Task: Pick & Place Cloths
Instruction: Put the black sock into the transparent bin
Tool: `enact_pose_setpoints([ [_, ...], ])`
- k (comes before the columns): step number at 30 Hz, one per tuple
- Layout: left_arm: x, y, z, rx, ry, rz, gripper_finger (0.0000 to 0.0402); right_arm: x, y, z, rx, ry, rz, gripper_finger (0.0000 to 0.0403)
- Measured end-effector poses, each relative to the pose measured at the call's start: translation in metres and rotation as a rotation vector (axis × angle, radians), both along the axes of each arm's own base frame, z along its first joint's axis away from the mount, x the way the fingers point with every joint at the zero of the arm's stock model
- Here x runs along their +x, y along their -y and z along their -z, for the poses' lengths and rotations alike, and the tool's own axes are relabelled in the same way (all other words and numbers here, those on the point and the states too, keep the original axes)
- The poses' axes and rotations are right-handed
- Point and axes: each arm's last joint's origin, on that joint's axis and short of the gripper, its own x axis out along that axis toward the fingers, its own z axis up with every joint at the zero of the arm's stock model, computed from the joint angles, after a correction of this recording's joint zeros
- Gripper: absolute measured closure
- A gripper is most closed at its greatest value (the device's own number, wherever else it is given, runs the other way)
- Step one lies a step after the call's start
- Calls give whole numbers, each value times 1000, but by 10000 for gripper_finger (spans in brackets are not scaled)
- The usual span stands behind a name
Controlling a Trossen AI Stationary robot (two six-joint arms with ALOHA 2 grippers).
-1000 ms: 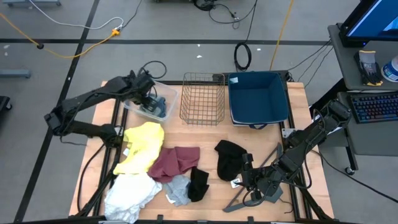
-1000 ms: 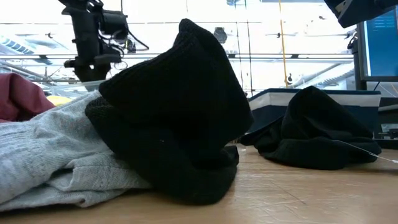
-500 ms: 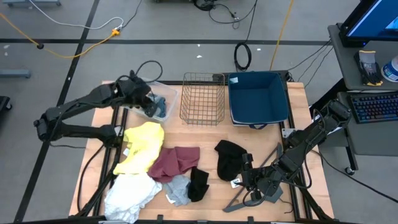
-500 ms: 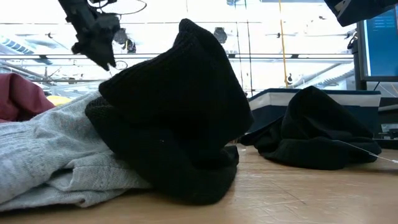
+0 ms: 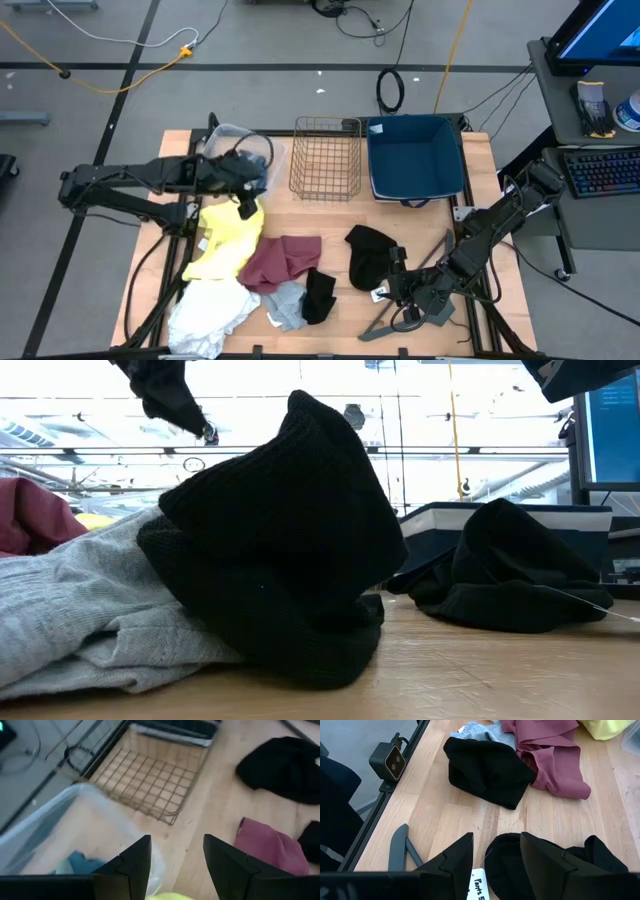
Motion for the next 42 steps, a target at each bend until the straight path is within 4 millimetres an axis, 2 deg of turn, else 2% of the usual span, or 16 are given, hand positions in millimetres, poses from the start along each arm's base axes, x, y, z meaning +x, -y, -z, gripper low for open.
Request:
enact_pose_setpoints([
  [13, 9, 47, -7, 65, 151, 271, 218, 0, 0, 0, -48, 7, -39, 248],
  [22, 13, 70, 36, 28, 201, 366, 218, 1, 0, -1, -58, 16, -53, 248],
  [28, 10, 82, 57, -34, 220, 393, 218, 5, -5, -8, -47, 98, -97, 248],
  [36, 4, 96, 78, -57, 272, 453, 218, 15, -2, -13, -18, 153, -140, 248],
  [42, 0, 101, 89, -71, 286, 472, 218, 31, 4, -12, -1, 185, -176, 248],
])
